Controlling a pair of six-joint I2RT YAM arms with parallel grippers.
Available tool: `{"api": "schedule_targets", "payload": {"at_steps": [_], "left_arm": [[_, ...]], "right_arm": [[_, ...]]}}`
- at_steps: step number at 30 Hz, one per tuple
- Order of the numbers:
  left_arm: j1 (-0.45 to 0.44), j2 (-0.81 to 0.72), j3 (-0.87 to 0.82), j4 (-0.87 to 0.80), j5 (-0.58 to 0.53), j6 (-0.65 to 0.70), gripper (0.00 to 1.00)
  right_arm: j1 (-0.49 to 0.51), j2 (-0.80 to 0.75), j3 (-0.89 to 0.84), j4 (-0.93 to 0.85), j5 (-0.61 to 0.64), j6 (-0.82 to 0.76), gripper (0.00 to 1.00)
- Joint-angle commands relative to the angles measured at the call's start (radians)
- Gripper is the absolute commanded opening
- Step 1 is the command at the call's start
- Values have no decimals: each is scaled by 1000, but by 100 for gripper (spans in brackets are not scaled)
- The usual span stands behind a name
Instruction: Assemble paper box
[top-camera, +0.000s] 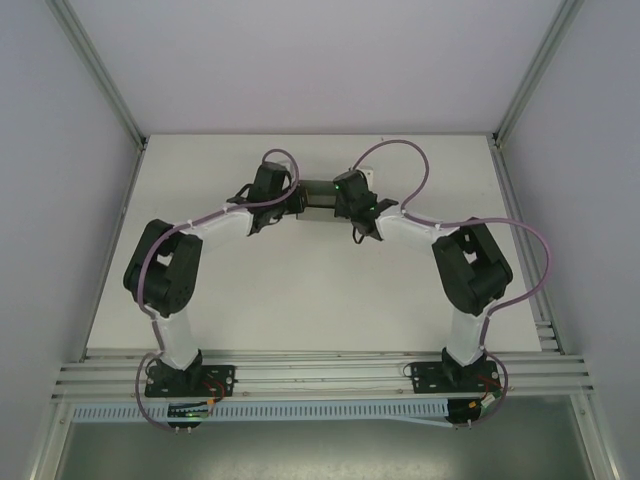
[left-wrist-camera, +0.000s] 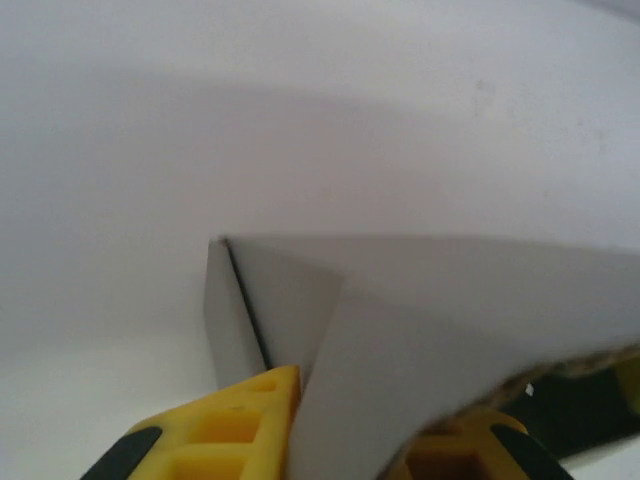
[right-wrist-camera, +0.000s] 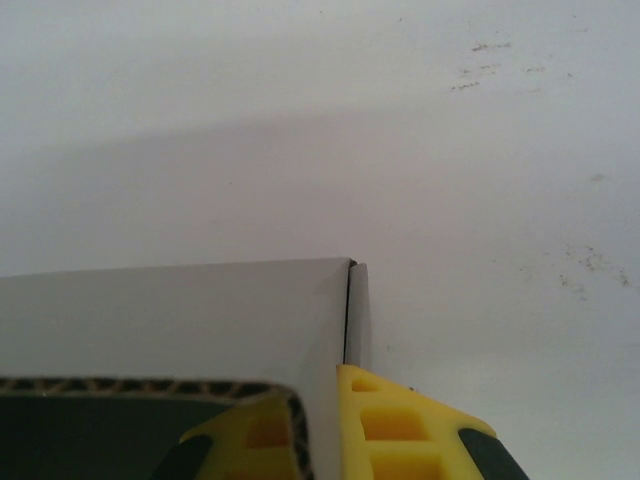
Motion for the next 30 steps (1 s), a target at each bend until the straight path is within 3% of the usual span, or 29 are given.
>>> {"api": "schedule_targets", "payload": {"at_steps": [1,4,6,11,14,15,22,26,30], "left_arm": [[-14,-58,-49,-48,56,-12,26],[-16,-113,-99,-31,81,-26,38],[-15,-138,-105,-63,77,-18,54],[-14,-241,-94,-254,-46,-21,72],[-14,-281,-48,-372,-76,-48,88],[-14,-295,-32,-397,-74,-62,98],[18,-257,164,-514,-105,-116,98],[97,-130,315,-561,10,-110,98],[152,-10,360,-492,168,-118,98]], "right_arm": [[25,-4,-72,-39,18,-38,0],[58,3,-103,-38,78,-55,0],[72,1,-112,-55,123,-78,0],[86,-24,-163,-26,139,-122,0],[92,-33,-187,-3,125,-119,0],[96,-33,-189,2,123,-122,0],[117,-39,-227,80,125,-195,0],[119,-54,-281,178,118,-265,0],[118,-58,-315,264,92,-328,0]]}}
